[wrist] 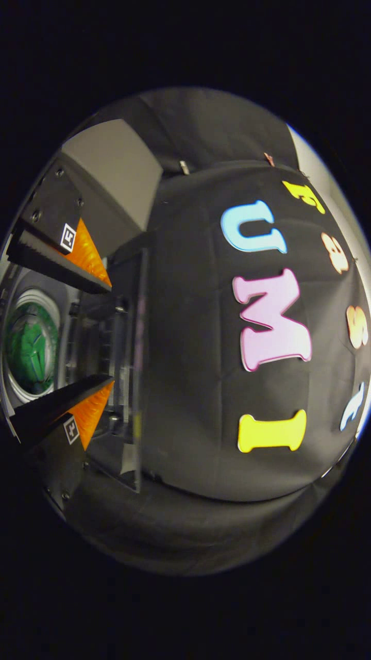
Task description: Put the clothes into the washing machine and then close the washing machine lid.
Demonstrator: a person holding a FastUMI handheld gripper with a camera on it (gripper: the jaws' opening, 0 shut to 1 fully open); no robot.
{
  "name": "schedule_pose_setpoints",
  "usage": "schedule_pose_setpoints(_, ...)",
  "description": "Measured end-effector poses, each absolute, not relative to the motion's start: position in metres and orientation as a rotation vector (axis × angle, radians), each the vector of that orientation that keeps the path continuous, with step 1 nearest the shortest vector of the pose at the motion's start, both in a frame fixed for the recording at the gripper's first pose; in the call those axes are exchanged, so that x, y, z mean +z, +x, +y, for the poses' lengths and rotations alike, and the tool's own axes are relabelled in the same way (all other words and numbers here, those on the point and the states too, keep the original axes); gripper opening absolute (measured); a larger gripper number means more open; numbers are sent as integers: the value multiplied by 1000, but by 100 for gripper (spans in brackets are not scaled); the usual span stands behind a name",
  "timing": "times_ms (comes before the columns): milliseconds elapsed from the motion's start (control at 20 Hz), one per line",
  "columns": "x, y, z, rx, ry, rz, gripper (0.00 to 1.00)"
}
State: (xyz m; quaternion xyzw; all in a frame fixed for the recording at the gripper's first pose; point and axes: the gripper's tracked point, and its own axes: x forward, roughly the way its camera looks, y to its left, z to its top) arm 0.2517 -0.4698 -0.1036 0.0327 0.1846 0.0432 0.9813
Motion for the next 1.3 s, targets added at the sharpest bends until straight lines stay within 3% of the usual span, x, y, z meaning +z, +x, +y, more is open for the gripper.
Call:
schedule_pose_setpoints(200,-101,315,-493,2,79,364,98)
schedule_pose_setpoints(300,-133,329,-504,-26,62,494,98)
schedule_pose_setpoints(400,-130,342,-504,-16,48,476,100)
schedule_pose_setpoints(1300,-133,277,-498,-23,14,432,100)
